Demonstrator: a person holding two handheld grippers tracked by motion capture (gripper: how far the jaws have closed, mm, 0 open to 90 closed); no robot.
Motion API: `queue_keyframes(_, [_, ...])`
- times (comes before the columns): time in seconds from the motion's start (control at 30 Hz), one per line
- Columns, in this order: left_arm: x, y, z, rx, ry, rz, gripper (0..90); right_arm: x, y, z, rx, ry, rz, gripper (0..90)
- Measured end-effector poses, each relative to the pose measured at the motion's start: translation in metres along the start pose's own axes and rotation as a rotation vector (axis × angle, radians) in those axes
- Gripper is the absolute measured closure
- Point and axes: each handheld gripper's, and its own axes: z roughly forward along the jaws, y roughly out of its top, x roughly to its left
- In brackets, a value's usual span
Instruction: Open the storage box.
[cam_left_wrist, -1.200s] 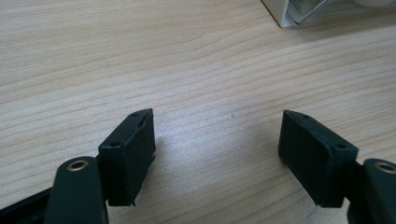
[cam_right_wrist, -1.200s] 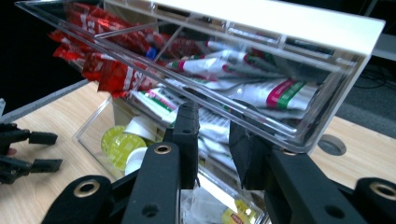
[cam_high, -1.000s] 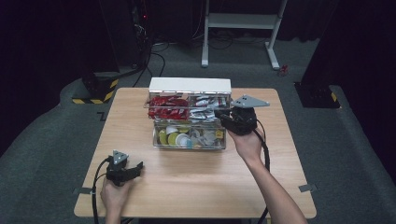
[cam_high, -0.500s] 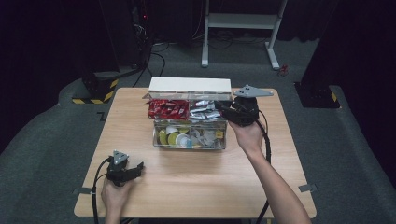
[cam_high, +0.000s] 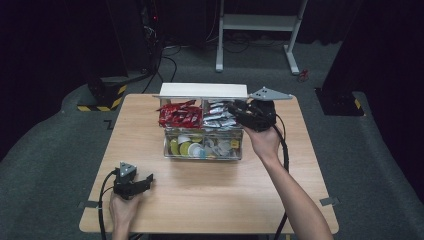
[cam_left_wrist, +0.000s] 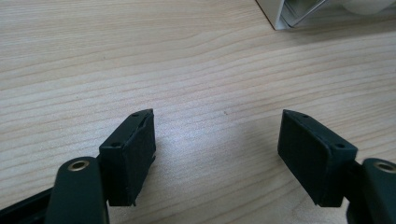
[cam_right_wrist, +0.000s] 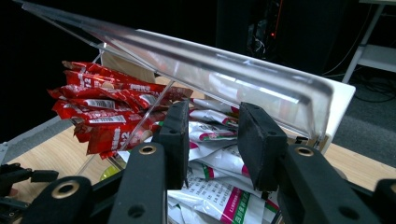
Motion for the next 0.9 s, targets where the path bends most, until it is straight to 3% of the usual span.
queue_keyframes(0.2, [-0.002, 0.003, -0.006, -0.034, -0.023, 0.006, 27.6, 0.002, 0.002, 0.0, 0.01, -0.017, -0.022, 62.9])
queue_keyframes(0.33, [-0.009, 0.008, -0.01, -0.039, -0.023, 0.062, 28.7, 0.002, 0.005, 0.001, 0.017, -0.025, -0.03, 62.9])
queue_keyframes(0.53, [-0.012, 0.012, -0.011, -0.052, -0.048, 0.069, 29.5, 0.002, 0.005, 0.001, 0.021, -0.026, -0.033, 62.8])
queue_keyframes(0.73, [-0.017, 0.02, -0.02, -0.125, -0.09, 0.082, 29.2, 0.003, 0.006, 0.001, 0.028, -0.032, -0.041, 62.0])
queue_keyframes(0.9, [-0.02, 0.035, -0.027, -0.154, -0.077, 0.111, 29.7, 0.003, 0.006, 0.001, 0.028, -0.03, -0.042, 61.8])
